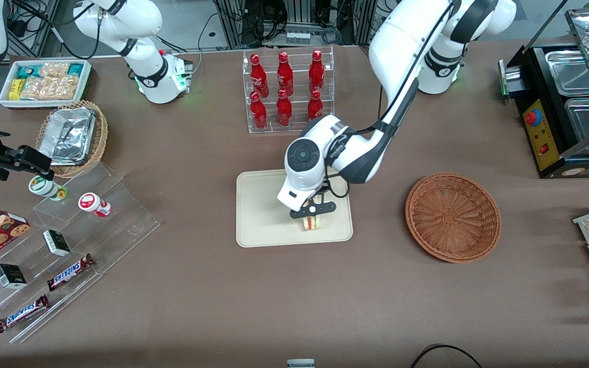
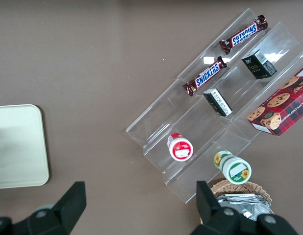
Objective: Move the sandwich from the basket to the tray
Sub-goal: 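Lower the held sandwich onto the beige tray with the left gripper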
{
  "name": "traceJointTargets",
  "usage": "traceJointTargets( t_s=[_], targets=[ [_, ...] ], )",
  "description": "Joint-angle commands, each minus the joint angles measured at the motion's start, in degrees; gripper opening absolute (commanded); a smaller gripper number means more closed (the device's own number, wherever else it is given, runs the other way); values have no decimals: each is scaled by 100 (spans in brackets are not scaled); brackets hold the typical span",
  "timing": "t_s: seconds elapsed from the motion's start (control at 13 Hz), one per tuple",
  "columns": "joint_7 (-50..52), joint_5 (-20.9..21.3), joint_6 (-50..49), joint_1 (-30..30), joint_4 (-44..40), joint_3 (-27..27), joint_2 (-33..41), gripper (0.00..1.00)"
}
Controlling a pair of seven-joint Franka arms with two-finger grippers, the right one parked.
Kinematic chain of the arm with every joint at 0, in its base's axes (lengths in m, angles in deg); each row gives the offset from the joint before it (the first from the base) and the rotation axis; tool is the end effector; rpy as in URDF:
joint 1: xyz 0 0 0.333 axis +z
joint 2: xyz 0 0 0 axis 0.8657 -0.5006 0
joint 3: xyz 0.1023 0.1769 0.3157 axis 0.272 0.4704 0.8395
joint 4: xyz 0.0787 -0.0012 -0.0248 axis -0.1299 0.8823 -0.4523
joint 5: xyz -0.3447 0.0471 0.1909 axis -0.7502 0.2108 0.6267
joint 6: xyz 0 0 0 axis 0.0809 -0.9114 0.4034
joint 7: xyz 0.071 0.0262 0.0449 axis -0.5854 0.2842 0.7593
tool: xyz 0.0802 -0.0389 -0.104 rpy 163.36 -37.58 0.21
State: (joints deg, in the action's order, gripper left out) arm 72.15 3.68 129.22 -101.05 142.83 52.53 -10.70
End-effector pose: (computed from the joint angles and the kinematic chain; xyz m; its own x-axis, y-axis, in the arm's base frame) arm 0.5523 -0.5357 0.2737 0.9782 0.1844 -0.0952 0.1816 -0.9827 -0.0375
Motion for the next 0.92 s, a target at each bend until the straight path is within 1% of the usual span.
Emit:
traceJointTargets(
  t_s=[0.0,0.08,0.46,0.62,0.85],
  targets=[
    [315,-113,-52,-180,-689,40,-463,0],
    [376,-104,-43,-180,-707,-74,-498,0],
    [614,-113,176,-207,-725,-136,-622,0],
    [623,-104,186,-207,-725,-136,-631,99],
    [597,-96,72,-198,-734,-127,-473,100]
  ],
)
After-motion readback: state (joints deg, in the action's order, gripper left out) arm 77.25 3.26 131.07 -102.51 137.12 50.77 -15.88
